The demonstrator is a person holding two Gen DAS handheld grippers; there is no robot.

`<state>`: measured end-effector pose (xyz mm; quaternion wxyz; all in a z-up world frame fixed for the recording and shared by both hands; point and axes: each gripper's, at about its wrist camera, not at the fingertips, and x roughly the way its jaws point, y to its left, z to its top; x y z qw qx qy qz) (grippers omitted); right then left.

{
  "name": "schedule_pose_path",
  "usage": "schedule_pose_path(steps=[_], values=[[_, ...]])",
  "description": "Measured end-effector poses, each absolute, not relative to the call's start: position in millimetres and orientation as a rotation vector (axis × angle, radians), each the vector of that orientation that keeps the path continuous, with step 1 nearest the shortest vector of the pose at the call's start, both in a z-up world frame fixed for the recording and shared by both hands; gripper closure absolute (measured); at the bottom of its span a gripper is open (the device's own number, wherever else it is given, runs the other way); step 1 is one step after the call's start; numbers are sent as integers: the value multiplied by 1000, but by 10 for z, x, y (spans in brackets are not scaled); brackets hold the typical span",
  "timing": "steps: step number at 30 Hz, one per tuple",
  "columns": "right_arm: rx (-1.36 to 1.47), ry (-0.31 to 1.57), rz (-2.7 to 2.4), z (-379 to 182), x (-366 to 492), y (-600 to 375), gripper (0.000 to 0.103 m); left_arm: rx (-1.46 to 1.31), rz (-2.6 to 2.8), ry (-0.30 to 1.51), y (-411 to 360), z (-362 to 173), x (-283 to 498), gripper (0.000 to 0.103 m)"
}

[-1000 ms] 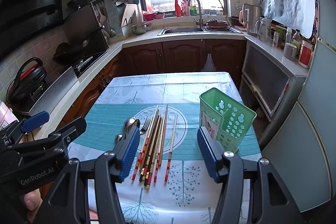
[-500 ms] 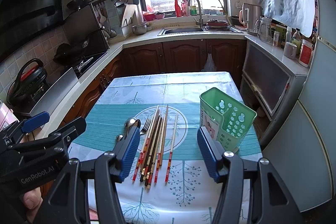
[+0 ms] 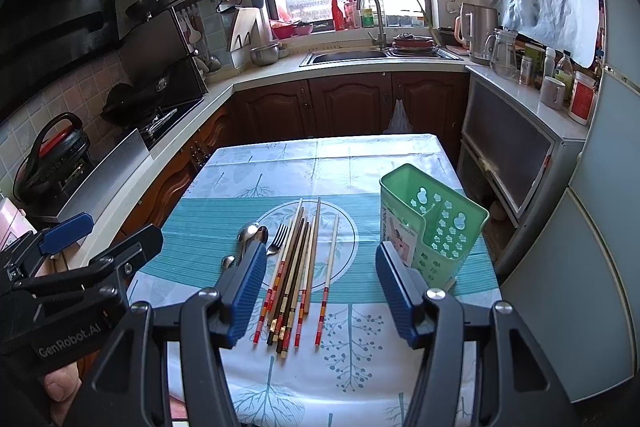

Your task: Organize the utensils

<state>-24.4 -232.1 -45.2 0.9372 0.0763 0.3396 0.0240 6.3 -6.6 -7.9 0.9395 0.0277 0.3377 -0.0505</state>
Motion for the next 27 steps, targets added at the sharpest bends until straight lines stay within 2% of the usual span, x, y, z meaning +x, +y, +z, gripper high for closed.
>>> schedule_pose_path(steps=[11,18,27], values=[[177,719,48,-492,-231,-2326,46,42,-141,736,-27,-79,193,11],[180,745,36,-445,-85,-2399,46,63,-199,702,-35,1,290,11],[144,860,90,-424,414,-2505,46,23,-290,830,58,-21,809,11]])
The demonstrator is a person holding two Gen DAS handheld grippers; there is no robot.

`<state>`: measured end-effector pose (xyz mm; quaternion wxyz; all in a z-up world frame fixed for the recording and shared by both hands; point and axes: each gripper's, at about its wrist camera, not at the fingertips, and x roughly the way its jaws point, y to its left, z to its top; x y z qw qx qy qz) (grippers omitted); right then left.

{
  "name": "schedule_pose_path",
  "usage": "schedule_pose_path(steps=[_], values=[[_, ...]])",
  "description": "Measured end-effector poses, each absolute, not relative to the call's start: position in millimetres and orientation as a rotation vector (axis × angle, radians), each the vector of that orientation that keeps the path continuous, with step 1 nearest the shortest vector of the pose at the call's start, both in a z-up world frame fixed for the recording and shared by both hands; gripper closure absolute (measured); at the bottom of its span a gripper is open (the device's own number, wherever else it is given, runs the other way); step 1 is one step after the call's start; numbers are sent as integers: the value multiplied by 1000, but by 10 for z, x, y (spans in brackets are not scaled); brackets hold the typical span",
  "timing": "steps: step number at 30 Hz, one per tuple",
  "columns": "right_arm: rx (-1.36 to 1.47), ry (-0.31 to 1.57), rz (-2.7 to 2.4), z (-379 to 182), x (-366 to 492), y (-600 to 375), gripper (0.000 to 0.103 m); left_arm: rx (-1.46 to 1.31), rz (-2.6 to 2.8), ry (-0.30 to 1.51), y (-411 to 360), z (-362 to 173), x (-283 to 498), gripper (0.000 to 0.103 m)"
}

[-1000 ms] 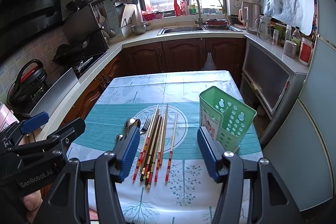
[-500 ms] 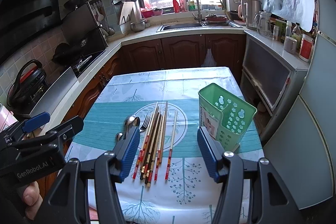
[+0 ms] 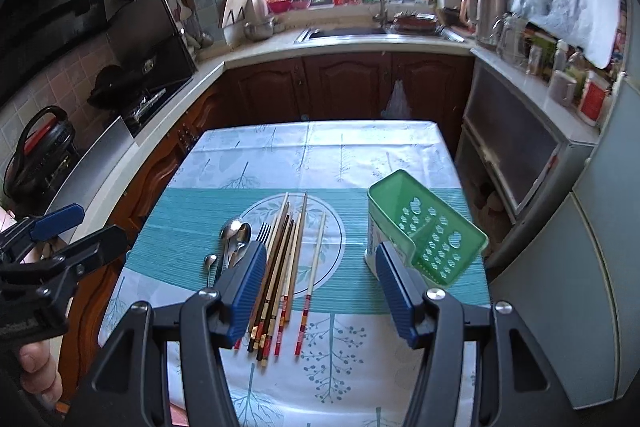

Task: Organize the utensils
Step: 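Lower the right gripper onto a single light chopstick and close it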

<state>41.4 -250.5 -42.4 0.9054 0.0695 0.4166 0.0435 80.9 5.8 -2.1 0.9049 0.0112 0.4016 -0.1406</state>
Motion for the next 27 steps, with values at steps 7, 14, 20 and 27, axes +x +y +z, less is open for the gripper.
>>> schedule_pose_path(steps=[7,14,20,27], values=[[147,1097,225,-874,1072,-2429,46,-28,-331,1046,-5,-572,1743,36],[249,1290,222,-1542,1584,-2407,68,-41,-329,1254,-116,-1452,2295,72],[209,1397,177,-1973,1836,-2271,80,-30,-336,1375,-254,-2070,2478,86],[197,1464,133,-2305,2093,-2206,81,-12,-335,1443,-383,-2288,2535,86]])
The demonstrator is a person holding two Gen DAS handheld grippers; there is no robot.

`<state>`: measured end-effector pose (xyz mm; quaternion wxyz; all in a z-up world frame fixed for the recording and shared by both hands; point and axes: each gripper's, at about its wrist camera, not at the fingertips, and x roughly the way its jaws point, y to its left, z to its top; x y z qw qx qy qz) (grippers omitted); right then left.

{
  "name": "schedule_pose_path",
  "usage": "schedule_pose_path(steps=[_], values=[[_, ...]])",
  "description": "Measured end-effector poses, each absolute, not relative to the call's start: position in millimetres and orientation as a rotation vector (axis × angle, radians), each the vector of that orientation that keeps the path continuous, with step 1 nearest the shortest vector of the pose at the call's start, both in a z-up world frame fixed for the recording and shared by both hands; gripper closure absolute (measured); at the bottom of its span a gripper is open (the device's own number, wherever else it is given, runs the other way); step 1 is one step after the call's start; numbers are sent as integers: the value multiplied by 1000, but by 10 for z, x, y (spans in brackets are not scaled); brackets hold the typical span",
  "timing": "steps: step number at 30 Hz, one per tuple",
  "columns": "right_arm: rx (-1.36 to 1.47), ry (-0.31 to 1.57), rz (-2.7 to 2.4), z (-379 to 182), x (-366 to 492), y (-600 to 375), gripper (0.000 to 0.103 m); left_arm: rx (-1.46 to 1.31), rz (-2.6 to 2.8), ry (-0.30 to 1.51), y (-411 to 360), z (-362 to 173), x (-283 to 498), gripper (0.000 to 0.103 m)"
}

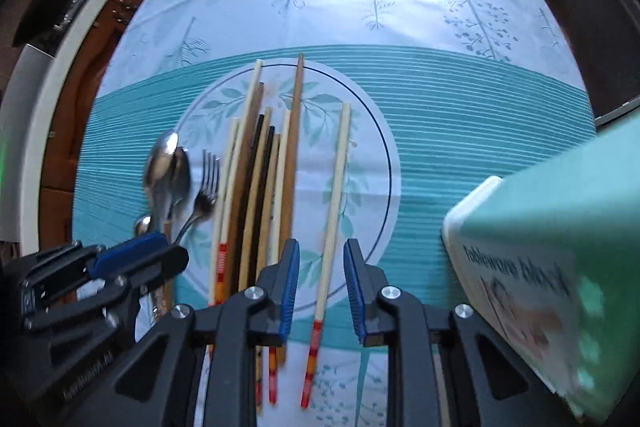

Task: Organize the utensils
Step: 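Lower the right gripper onto a single light chopstick and close it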

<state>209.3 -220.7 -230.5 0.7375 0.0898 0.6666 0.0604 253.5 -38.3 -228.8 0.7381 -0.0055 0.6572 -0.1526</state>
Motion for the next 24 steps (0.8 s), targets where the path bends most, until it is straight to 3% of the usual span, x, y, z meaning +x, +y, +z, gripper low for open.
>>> schedule_pose_path(steps=[11,24], values=[[90,1469,102,-2496,2218,-2131,97,23,-323,1480,-529,-2439,2657,89],[58,1458,95,-2480,2084,-2168,97,78,-279,1501,-734,-2625,2769,94]])
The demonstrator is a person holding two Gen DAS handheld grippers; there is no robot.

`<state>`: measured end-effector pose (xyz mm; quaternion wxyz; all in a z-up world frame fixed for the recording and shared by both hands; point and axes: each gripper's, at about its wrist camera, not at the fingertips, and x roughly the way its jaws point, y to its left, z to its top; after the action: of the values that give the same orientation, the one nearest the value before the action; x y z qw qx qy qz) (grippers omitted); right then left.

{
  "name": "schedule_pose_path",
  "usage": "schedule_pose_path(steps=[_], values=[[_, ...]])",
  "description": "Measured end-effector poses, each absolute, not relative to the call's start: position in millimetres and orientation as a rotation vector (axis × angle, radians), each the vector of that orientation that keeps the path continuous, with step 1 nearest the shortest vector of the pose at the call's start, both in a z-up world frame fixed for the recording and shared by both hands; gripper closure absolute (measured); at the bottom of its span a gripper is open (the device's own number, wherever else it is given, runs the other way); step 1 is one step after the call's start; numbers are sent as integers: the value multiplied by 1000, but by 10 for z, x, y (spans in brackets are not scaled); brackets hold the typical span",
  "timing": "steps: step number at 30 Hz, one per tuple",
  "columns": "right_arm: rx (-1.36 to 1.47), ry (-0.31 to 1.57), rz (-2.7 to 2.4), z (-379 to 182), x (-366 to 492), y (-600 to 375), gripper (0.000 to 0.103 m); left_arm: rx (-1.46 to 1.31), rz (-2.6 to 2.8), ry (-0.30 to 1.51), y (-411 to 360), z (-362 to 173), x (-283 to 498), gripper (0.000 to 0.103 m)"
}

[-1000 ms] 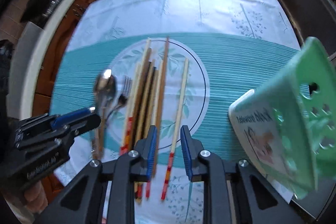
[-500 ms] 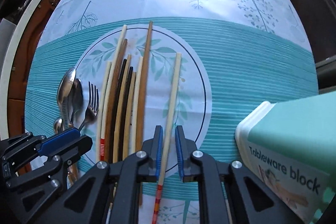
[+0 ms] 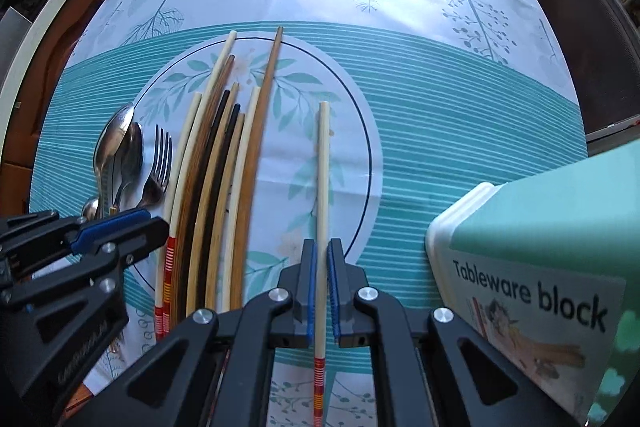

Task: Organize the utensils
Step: 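Lower the right gripper onto a single light chopstick and close it, then lift the chopstick with the right gripper and drop it into the green holder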

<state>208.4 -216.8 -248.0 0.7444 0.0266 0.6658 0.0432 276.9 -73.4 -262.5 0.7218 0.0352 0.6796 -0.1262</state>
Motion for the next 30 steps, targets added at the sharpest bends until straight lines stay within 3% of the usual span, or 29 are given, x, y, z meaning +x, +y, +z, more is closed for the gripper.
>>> schedule_pose_path(steps=[9,11,17,30], values=[[41,1453,92,-2444,2055,-2133,97,138,-247,1502,-864,-2676,2816,94],[50,1448,94,-2438,2042,-2155,98,161,-237,1500,-919,-2688,2815,100],[128,1423,166,-2348,1931,-2116,98,117,-248,1433,-957,-2584,2729,100],[338,945,333,-1314,1188,-2543,98,40,-336,1022,-819,-1455,2017,100]])
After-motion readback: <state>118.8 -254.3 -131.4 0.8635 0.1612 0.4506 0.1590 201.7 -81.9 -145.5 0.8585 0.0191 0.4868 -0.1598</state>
